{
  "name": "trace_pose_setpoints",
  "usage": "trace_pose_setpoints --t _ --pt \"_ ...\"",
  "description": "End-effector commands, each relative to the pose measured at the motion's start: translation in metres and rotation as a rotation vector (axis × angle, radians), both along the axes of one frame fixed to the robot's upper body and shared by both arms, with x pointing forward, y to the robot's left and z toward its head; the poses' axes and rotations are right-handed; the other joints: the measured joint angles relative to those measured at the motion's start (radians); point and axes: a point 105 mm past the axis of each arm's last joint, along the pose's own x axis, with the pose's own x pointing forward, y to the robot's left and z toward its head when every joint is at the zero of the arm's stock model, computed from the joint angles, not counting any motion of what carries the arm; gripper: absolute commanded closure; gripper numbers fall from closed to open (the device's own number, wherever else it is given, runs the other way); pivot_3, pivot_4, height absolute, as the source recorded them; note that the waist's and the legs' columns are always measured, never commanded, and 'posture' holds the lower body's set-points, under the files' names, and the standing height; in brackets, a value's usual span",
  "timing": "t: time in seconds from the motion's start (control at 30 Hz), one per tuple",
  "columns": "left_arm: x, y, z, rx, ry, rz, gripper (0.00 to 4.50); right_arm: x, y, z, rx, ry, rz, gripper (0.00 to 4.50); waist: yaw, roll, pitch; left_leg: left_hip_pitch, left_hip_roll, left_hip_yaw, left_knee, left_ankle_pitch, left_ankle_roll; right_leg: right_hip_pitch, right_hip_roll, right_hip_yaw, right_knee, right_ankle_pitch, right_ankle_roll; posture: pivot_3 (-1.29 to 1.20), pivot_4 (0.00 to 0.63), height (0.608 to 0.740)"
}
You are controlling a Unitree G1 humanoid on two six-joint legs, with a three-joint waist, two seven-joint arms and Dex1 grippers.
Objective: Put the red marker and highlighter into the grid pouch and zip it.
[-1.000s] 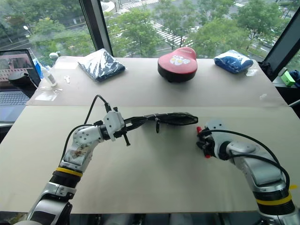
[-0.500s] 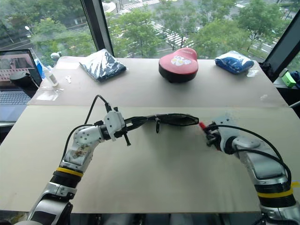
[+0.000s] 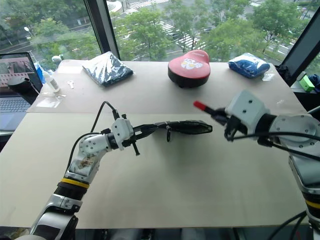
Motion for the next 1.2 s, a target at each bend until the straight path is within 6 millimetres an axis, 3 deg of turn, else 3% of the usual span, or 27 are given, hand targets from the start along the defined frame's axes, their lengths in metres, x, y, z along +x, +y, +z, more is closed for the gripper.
trace_pose_setpoints --t 0.03,0.67,0.9,1.03,1.17,1.2 --pt "-0.003 -0.002 0.013 -0.015 -0.058 -0.015 4.50 0.001 0.007 0.005 -0.052 -0.056 0.033 4.02 -0.001 0.000 0.000 0.000 0.000 0.000 0.000 0.000 0.000 0.000 0.000 0.000 0.000 0.000 0.000 0.00 0.150 0.740" --pt "-0.005 -0.006 0.015 -0.006 -0.067 -0.032 4.50 0.039 0.021 -0.033 -0.320 -0.191 0.109 4.02 -0.005 0.000 0.000 -0.005 -0.001 0.000 0.000 0.005 -0.009 -0.007 -0.001 0.000 0.004 0.000 0.000 0.00 0.150 0.740" --pt "-0.003 -0.009 0.017 -0.009 -0.064 -0.039 4.50 0.056 0.059 -0.048 -0.327 -0.252 0.207 4.02 -0.008 0.000 0.000 -0.005 -0.001 0.000 0.000 0.006 -0.010 -0.008 0.000 0.000 0.005 0.000 0.000 0.00 0.150 0.740" --pt "-0.002 -0.009 0.017 -0.008 -0.064 -0.042 4.50 0.064 0.087 -0.049 -0.297 -0.314 0.266 4.02 -0.009 0.000 0.000 -0.005 -0.002 0.001 0.000 0.006 -0.010 -0.008 0.000 0.001 0.005 0.000 0.000 0.00 0.150 0.740" --pt "-0.002 -0.009 0.018 -0.008 -0.067 -0.040 4.50 0.067 0.100 -0.048 -0.244 -0.334 0.286 4.02 -0.005 0.000 0.000 -0.005 -0.002 0.000 0.000 0.006 -0.011 -0.008 0.000 0.000 0.005 0.000 0.000 0.00 0.150 0.740" --pt "-0.002 -0.009 0.018 -0.009 -0.068 -0.038 4.50 0.065 0.101 -0.049 -0.208 -0.298 0.288 3.53 -0.005 0.000 0.000 -0.005 -0.003 0.000 0.000 0.006 -0.011 -0.008 0.000 0.000 0.005 0.000 0.000 0.00 0.150 0.740"
